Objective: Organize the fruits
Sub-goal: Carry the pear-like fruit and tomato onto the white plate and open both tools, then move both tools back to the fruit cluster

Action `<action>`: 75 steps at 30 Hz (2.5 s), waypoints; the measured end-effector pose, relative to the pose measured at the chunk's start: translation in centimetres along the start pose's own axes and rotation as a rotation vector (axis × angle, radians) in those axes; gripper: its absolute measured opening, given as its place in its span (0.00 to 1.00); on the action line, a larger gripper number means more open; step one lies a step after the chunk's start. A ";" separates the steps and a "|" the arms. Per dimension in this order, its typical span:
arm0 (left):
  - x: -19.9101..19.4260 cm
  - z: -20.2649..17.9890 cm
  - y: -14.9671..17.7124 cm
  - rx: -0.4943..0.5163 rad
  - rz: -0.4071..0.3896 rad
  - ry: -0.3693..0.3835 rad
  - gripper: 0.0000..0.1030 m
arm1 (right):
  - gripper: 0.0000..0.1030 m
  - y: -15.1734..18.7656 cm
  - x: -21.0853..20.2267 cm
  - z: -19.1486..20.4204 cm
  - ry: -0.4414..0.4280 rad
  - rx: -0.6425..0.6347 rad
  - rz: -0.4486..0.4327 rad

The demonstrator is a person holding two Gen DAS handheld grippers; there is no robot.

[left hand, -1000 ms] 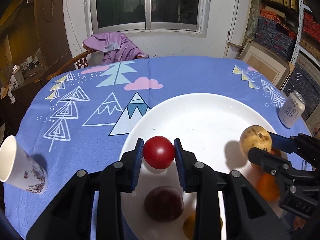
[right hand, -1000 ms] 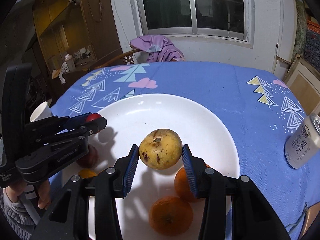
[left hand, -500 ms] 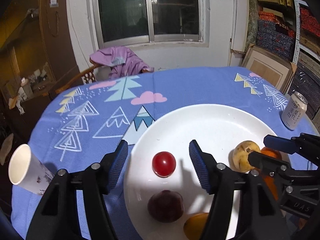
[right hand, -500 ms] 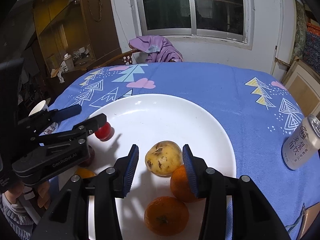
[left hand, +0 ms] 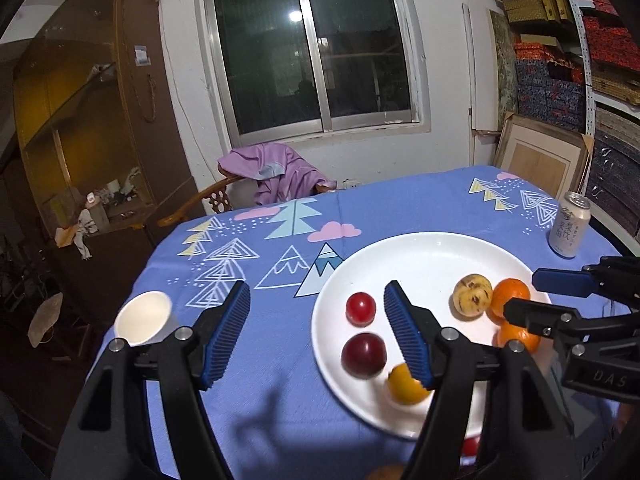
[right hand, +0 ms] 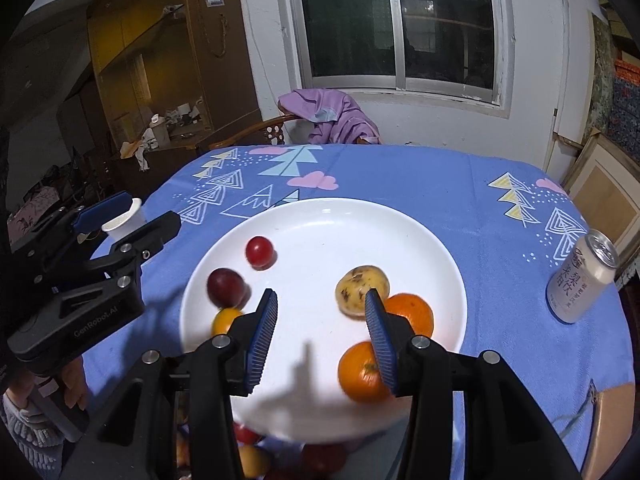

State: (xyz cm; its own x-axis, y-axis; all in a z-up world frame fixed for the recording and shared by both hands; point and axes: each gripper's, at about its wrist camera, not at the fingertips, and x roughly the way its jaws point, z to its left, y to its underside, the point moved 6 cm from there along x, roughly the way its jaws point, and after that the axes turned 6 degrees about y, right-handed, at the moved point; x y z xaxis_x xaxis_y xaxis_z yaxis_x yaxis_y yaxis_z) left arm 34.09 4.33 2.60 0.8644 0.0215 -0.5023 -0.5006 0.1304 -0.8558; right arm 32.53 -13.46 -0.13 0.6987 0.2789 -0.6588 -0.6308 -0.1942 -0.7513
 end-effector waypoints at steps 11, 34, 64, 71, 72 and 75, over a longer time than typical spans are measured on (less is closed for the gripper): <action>-7.8 -0.9 3.8 0.018 -0.038 -0.014 0.71 | 0.45 5.7 -6.4 0.4 -0.022 0.019 -0.036; -9.4 -0.4 7.4 -0.035 0.012 0.031 0.74 | 0.49 11.9 -7.5 -0.1 -0.027 0.055 0.009; -5.6 -3.7 14.0 0.041 0.223 0.254 0.81 | 0.61 16.6 -8.2 6.5 -0.159 -0.123 0.084; -5.5 -3.6 14.2 -0.001 0.244 0.300 0.81 | 0.61 16.9 -8.0 6.8 -0.190 -0.116 0.106; -5.9 -4.0 14.0 0.014 0.226 0.319 0.80 | 0.61 17.0 -8.1 7.0 -0.191 -0.123 0.107; -6.2 -4.5 13.9 0.052 0.206 0.296 0.80 | 0.61 17.3 -7.9 7.5 -0.198 -0.142 0.120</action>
State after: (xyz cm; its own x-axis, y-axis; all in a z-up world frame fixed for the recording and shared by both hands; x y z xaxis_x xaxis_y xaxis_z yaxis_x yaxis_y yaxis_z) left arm 21.58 1.59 -6.71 0.6907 -0.2348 -0.6839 -0.6530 0.2039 -0.7294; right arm 13.58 -11.97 -7.58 0.5338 0.4214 -0.7331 -0.6418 -0.3626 -0.6757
